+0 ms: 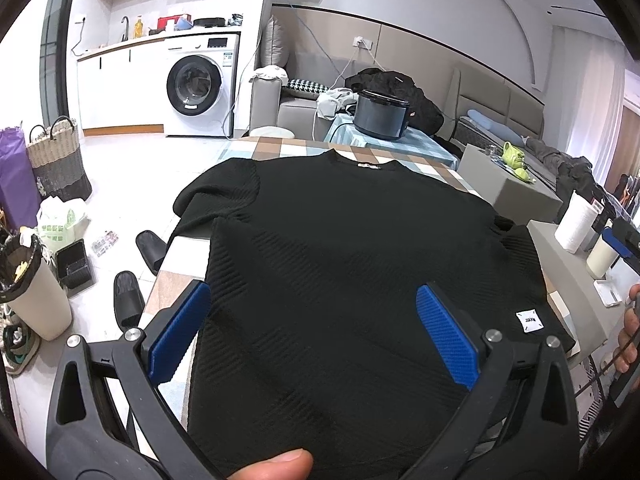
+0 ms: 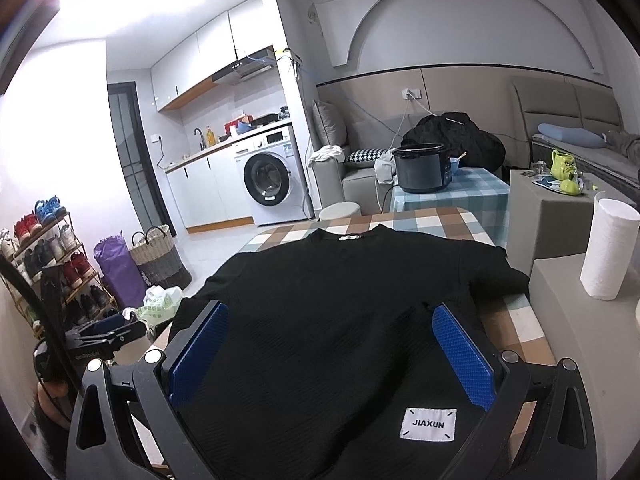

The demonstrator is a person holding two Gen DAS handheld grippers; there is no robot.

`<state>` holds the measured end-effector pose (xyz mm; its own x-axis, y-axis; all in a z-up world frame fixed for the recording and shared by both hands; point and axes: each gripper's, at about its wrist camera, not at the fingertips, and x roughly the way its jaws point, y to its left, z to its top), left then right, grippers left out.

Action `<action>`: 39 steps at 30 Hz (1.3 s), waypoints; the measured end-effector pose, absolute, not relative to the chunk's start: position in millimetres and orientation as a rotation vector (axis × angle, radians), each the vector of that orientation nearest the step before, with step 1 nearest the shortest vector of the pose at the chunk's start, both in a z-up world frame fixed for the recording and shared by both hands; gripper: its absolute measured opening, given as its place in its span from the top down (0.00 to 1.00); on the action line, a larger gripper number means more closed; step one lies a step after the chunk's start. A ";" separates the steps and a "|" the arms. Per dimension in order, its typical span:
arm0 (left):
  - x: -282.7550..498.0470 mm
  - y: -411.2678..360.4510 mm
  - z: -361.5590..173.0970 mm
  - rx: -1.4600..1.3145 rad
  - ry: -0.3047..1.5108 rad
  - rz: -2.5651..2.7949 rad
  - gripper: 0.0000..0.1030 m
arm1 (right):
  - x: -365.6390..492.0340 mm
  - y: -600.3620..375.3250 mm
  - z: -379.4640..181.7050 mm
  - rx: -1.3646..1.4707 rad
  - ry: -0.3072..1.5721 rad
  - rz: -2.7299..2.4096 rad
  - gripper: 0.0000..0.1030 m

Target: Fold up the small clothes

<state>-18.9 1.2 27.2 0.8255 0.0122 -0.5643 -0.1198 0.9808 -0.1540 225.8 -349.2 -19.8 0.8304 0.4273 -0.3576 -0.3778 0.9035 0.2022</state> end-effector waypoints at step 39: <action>136.1 64.8 -13.5 -0.226 0.625 0.109 0.01 | 388.5 -421.3 -67.8 0.331 0.750 0.082 0.11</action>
<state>136.1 64.8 -13.5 0.8064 0.0324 -0.5904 -0.1686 0.9697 -0.1771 388.5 -421.3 -67.8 0.7311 0.1899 -0.6553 0.0444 0.9452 0.3234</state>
